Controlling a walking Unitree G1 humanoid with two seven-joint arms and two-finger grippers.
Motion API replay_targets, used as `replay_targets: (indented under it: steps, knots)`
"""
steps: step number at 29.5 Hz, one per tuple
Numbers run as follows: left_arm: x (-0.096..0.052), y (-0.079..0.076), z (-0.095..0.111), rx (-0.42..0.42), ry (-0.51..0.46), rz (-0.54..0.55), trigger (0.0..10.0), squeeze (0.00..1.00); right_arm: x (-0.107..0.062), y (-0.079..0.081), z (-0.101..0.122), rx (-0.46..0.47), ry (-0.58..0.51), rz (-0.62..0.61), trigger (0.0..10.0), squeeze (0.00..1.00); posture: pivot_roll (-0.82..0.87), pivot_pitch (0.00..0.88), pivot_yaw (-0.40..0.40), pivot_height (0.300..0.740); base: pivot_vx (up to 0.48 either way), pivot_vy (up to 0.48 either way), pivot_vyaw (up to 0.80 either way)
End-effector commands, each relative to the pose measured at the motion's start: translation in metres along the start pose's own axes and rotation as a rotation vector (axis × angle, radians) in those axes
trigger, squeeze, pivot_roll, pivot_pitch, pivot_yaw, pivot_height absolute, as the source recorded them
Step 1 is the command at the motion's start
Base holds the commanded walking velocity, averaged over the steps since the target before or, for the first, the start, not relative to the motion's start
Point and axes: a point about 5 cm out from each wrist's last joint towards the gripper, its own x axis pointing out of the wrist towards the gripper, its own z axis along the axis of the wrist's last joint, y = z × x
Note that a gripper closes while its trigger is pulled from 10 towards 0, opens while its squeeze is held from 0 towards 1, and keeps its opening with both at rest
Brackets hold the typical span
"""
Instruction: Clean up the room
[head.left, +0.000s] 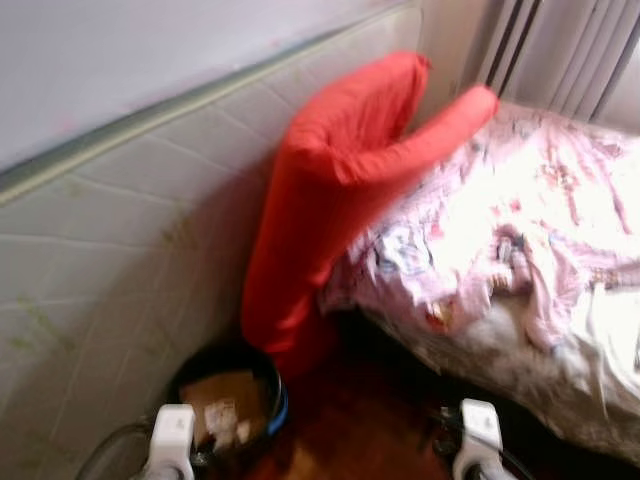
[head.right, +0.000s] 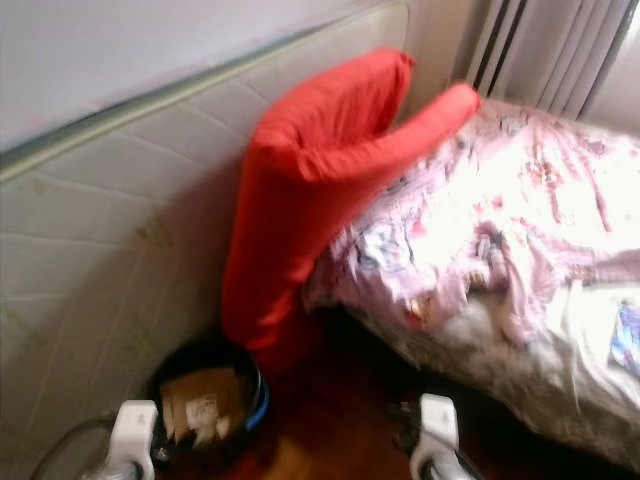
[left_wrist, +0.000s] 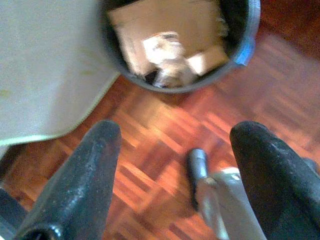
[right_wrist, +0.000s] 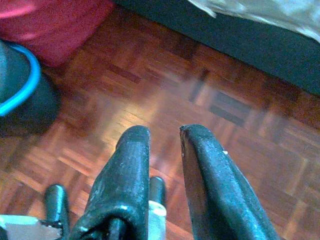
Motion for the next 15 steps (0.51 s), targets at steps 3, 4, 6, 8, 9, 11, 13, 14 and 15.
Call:
replay_targets:
  steps: [3,4,6,8,9,11,13,14,15]
  knots:
    - [-0.0004,0.0024,-0.0031,0.0,0.019,0.002,10.0,0.0,0.0011,0.0028,0.0056,0.008,-0.018,0.003,10.0,0.0,0.05,0.032,-0.02,0.74,0.0,-0.349,0.0]
    - [-0.0004,0.0024,-0.0031,0.0,0.019,0.002,10.0,0.0,0.0011,0.0028,0.0055,0.008,-0.018,0.002,10.0,0.0,0.05,0.032,-0.02,0.74,0.0,-0.349,0.0]
    - [-0.0005,0.0025,-0.0031,0.0,0.019,0.003,10.0,0.0,0.0011,0.0028,0.0055,0.009,-0.018,0.001,10.0,0.0,0.05,0.032,-0.02,0.74,0.0,-0.349,0.0]
    - [-0.0004,0.0026,-0.0032,0.0,0.02,0.003,10.0,0.0,0.0011,0.0028,0.0055,0.008,-0.018,0.001,10.0,0.0,0.05,0.032,-0.02,0.74,0.0,-0.349,0.0]
    - [-0.0005,0.0025,-0.0033,0.0,0.021,0.003,10.0,0.0,0.0011,0.0026,0.0054,0.007,-0.018,0.001,10.0,0.0,0.05,0.034,-0.02,0.74,0.0,-0.349,0.0]
    - [-0.0005,0.0023,-0.0033,-0.001,0.02,0.002,10.0,0.0,0.001,0.0025,0.0054,0.007,-0.018,0.001,10.0,0.0,0.05,0.034,-0.02,0.74,0.0,-0.349,0.0]
    - [-0.0005,0.0022,-0.0033,-0.002,0.02,0.001,10.0,0.0,0.001,0.0025,0.0055,0.007,-0.018,0.002,10.0,0.0,0.05,0.034,-0.02,0.74,0.0,-0.349,0.0]
    - [-0.0005,0.0022,-0.0033,-0.002,0.02,0.001,10.0,0.0,0.001,0.0025,0.0055,0.007,-0.019,0.002,10.0,0.0,0.05,0.036,-0.022,0.74,0.0,-0.349,0.0]
    - [-0.0005,0.0022,-0.0033,-0.002,0.02,0.001,10.0,0.0,0.001,0.0024,0.0056,0.007,-0.019,0.002,10.0,0.0,0.05,0.036,-0.022,0.74,0.0,-0.349,0.0]
